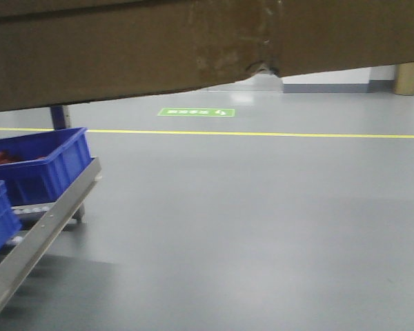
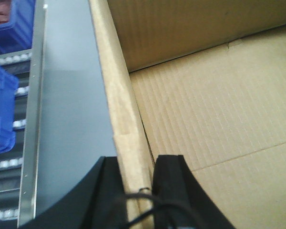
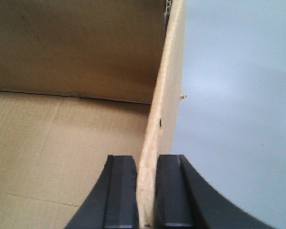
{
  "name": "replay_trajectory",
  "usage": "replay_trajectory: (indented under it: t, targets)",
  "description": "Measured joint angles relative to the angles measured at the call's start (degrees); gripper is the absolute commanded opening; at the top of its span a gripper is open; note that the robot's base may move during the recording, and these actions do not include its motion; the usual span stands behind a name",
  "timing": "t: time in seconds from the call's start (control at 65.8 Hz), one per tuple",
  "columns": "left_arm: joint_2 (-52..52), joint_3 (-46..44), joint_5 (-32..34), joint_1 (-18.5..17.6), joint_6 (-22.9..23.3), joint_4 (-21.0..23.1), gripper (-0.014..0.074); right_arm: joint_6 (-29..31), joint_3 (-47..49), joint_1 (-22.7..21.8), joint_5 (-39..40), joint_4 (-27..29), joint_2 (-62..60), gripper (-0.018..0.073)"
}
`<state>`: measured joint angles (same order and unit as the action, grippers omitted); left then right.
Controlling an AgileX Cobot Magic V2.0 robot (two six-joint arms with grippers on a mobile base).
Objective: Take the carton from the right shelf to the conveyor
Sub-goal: 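Hold the carton with both grippers while the base turns away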
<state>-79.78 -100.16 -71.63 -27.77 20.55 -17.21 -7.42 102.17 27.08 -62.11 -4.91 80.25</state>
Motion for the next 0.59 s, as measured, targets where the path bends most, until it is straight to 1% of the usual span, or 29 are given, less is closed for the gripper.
replay_trajectory:
  t: [0.592]
  targets:
    - [0.00, 0.00, 0.00, 0.00, 0.00, -0.08, -0.0020, 0.00, 0.00, 0.00, 0.00, 0.00, 0.00, -0.0057]
